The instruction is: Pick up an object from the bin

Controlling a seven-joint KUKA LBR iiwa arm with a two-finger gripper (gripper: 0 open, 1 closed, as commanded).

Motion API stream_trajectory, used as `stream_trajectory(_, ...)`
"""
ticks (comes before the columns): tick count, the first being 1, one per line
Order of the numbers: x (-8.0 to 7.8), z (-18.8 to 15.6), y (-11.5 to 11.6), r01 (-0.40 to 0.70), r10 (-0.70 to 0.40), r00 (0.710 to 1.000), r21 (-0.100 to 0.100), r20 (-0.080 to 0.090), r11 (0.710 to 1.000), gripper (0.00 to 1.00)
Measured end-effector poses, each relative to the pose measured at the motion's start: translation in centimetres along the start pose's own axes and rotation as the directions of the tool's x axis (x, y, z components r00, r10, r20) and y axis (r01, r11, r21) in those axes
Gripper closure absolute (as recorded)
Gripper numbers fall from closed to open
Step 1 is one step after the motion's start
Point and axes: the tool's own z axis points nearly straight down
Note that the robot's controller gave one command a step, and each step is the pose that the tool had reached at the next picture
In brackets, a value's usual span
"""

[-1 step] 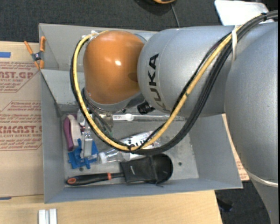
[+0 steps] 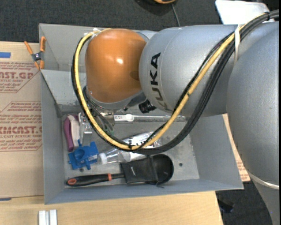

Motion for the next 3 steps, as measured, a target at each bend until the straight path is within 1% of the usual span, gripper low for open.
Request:
stream_trajectory(1,0.0,0.0,0.0,0.000,0.000,1.000,0.000,0.000,1.000,1.00)
stream_trajectory(2,0.5,3.4,-0.2,0.089,-0.089,0.996,-0.002,0.010,0.996,1.00)
stream_trajectory(3,0.3,11.1,-0.8,0.120,-0.120,0.993,-0.004,0.009,0.993,1.00)
